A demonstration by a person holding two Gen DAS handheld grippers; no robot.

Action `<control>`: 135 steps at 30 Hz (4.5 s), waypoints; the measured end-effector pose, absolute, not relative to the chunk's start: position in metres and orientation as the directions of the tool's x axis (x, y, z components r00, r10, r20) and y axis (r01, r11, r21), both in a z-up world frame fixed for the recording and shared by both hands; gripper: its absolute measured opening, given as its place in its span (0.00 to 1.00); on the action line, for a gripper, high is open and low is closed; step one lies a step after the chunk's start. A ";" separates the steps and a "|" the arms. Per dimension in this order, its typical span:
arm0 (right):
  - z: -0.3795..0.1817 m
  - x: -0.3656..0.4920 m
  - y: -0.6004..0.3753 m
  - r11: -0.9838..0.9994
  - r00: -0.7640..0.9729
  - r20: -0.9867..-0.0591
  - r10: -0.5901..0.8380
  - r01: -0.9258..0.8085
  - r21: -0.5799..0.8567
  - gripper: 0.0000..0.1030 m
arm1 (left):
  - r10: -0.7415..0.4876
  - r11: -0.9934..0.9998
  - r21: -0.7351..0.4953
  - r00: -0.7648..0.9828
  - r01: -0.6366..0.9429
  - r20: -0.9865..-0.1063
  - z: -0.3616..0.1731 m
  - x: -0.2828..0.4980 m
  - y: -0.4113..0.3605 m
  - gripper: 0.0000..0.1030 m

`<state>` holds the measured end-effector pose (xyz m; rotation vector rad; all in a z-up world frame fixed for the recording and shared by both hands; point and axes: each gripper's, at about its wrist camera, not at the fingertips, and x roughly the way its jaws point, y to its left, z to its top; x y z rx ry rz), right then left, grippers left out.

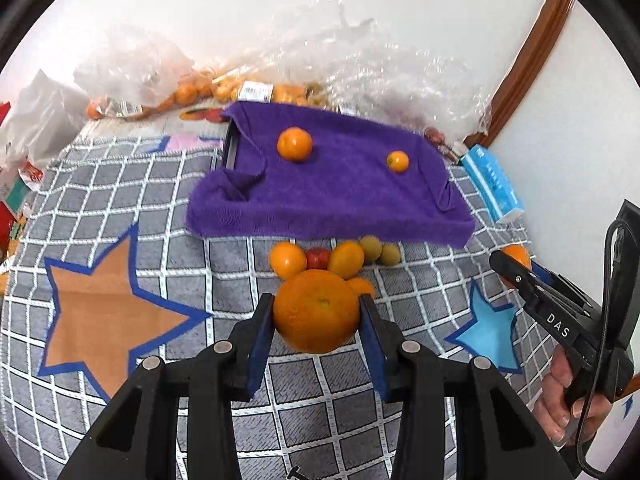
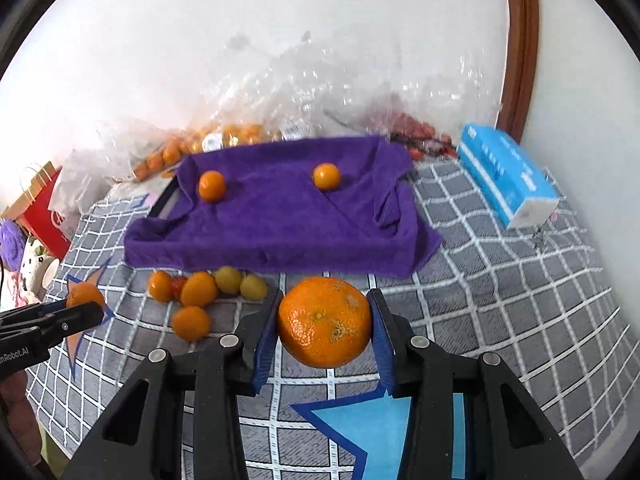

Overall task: Organize fruits
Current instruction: 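Lift and carry both held large oranges toward the purple towel, then lower the left tool's orange onto the towel while the right tool lowers its orange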

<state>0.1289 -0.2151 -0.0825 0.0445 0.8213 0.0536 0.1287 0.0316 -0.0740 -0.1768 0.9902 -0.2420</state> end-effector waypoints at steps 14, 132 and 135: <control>-0.046 0.135 -0.209 0.999 0.717 -0.695 0.045 -0.024 0.039 0.41 | -0.275 0.961 -0.235 0.565 0.145 -0.777 -0.040 0.141 0.030 0.38; -0.152 0.312 -0.218 1.000 0.535 -0.845 0.012 -0.008 0.010 0.41 | -0.226 0.974 -0.206 0.370 0.093 -0.901 -0.136 0.322 0.008 0.38; -0.155 0.314 -0.219 1.000 0.532 -0.847 0.017 0.001 0.020 0.41 | -0.224 0.974 -0.205 0.361 0.091 -0.905 -0.140 0.323 0.007 0.38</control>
